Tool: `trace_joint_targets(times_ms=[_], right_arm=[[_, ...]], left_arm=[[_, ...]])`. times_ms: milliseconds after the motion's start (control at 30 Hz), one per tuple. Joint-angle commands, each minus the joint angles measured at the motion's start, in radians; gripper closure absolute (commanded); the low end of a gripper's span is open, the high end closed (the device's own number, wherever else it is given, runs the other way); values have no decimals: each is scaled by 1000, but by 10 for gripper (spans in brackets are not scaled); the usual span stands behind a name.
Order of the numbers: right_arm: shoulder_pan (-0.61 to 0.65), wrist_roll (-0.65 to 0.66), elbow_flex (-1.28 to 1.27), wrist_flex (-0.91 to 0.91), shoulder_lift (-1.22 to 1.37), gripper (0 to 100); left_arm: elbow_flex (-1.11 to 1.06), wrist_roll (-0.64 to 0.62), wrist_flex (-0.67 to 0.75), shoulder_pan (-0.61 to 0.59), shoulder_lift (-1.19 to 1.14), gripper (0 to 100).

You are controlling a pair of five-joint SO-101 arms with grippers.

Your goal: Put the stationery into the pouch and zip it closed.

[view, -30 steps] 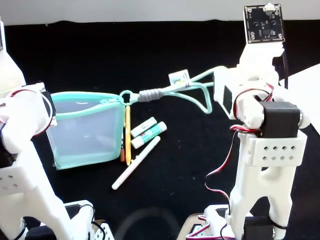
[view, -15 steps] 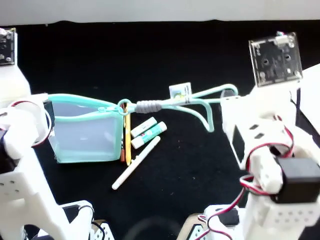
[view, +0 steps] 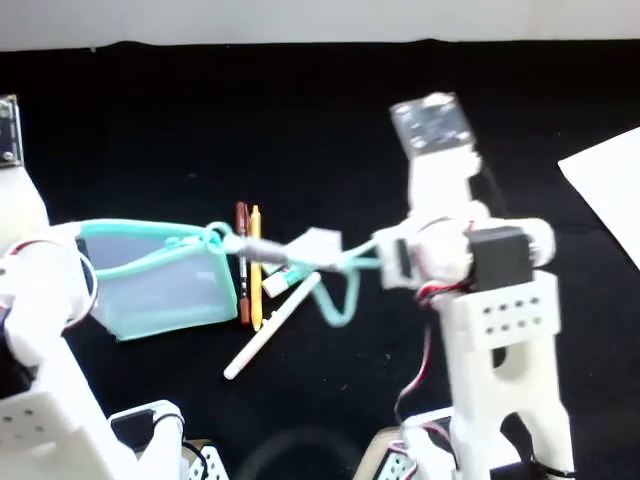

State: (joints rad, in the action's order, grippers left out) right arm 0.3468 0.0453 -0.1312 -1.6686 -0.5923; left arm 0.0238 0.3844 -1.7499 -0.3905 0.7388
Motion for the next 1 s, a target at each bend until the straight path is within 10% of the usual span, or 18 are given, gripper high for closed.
trace_joint_targets(times_ms=[0,200,500,800,967], right_arm=[[173,-75,-21,-8,-8,687],[467,-41,-51,-96,4,690],[495,261,-294,-81,-10,693],[521,-281,-113,30,-10,693],[506,-321,-85,36,-10,693]], left_arm=[[-35,6,-3,-5,13,993],[-36,6,11,-4,15,993],[-36,6,18,-2,13,993],[-36,6,18,-2,8,993],[-36,6,18,-5,8,993]])
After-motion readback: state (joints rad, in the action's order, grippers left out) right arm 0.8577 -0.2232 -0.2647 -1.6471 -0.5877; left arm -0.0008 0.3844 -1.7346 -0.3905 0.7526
